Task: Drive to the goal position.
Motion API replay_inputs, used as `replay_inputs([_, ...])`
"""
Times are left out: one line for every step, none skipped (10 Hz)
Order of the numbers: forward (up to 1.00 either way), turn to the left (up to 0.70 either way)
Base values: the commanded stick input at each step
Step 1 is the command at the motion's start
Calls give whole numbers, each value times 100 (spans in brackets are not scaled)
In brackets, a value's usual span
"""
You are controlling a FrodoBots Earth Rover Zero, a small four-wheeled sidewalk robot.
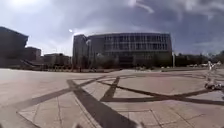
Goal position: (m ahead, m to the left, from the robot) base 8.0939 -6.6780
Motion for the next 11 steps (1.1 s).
replay_inputs([70,-5])
replay_inputs([70,-5])
replay_inputs([70,-5])
replay_inputs([70,-5])
replay_inputs([70,-5])
replay_inputs([70,-5])
replay_inputs([70,-5])
replay_inputs([70,3])
replay_inputs([70,9])
replay_inputs([70,9])
replay_inputs([70,9])
